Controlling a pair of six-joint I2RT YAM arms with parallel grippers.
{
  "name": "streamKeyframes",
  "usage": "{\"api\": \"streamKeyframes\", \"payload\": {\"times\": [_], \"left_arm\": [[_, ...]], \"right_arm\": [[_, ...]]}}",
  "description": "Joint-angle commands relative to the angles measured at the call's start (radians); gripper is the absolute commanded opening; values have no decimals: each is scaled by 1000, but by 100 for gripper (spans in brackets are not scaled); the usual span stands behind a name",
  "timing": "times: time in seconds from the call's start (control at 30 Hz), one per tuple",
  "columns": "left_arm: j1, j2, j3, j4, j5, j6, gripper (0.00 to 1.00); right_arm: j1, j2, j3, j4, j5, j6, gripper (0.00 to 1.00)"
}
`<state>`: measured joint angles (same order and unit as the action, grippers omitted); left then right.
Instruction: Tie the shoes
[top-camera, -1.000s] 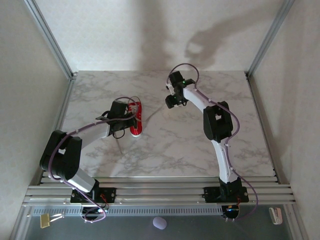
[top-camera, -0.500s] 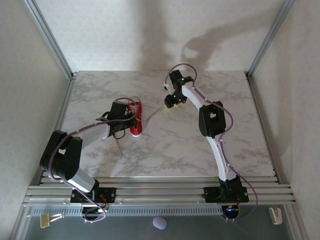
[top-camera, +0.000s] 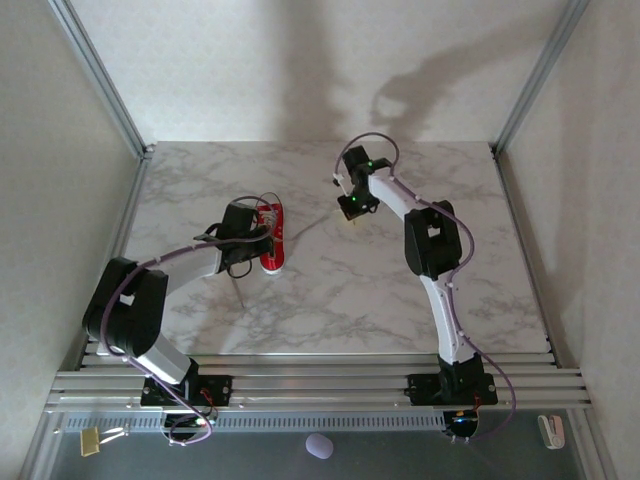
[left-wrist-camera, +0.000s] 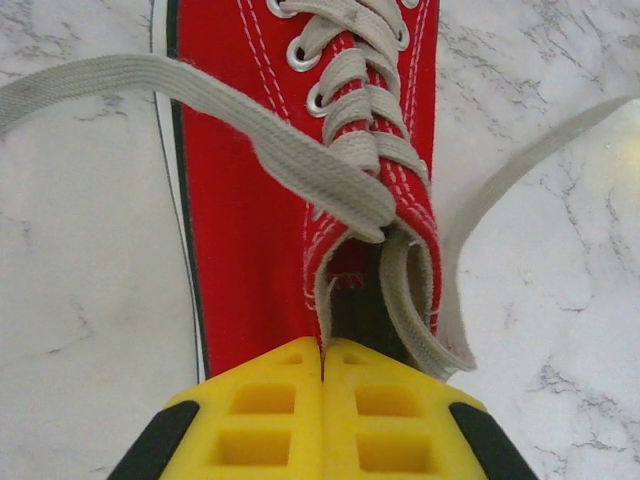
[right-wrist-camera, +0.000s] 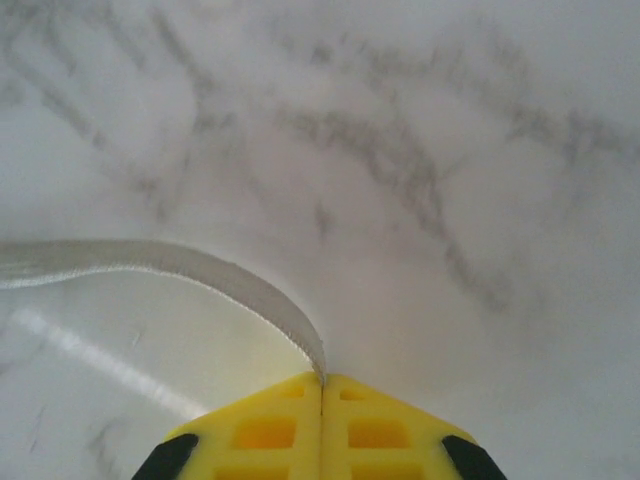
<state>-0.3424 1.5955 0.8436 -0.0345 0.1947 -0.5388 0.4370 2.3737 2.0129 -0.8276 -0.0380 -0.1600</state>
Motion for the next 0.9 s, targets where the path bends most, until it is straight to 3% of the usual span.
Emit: {"api": "streamKeyframes", "payload": {"times": [0.0,0.17,0.53,0.73,0.87], "left_arm": [[-34,14,79,35,40,2,0],[-86,46,184,25,53,8,0],[-253,121,317,0,65,54,0],[-338,132,291,14,27,22,0],[-379,140,246,64,10,-25,0]], "right_arm": [[8,-222,-112,97,39,89,0],[8,-494,-287,182,197,189,0],[-2,-955,-647,164,381,293,0],[-8,-1138,-797,90,421,375,0],[-7,-1228,-891,71,382,441,0]]}}
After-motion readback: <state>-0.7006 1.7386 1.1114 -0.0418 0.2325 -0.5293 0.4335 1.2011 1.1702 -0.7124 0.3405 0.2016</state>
